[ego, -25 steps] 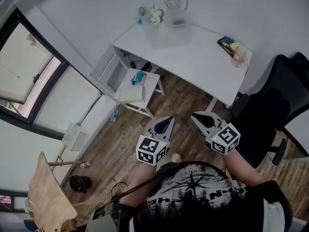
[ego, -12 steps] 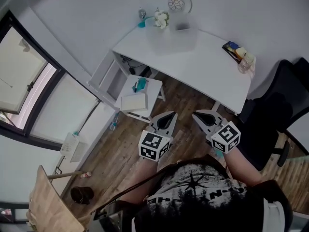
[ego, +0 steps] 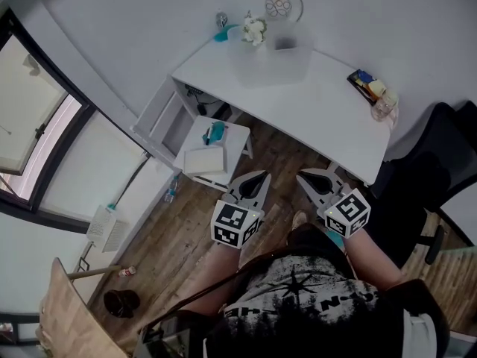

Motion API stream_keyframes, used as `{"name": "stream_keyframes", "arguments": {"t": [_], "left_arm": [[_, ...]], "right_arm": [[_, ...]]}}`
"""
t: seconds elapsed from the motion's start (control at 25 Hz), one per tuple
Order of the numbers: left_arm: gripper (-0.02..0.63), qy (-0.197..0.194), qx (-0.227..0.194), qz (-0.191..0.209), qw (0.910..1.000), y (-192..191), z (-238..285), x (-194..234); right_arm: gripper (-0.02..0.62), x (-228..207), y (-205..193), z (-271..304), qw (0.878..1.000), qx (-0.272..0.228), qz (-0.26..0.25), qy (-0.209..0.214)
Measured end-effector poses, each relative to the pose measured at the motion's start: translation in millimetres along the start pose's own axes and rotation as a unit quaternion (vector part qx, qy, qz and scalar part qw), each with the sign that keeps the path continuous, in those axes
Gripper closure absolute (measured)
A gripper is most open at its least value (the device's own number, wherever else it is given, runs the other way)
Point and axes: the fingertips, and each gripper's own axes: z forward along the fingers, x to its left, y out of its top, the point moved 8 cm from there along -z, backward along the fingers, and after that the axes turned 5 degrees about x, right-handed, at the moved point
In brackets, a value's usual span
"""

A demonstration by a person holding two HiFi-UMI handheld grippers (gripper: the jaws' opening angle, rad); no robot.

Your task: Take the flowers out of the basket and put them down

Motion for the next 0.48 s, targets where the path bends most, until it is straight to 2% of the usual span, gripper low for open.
{"name": "stream_keyframes", "arguments": {"t": [0.2, 0.48], "left_arm": [[0.595, 0.006, 0.001, -0.002, 1.0, 4, 18, 20], [0.595, 0.029, 0.001, 0.007, 0.9996, 26, 54, 57]], "right_arm": [[0.575, -18, 5, 18, 0.999, 0.002, -0.031, -0.009], [0.575, -62, 9, 56, 0.999, 0.007, -0.03, 0.013]]}}
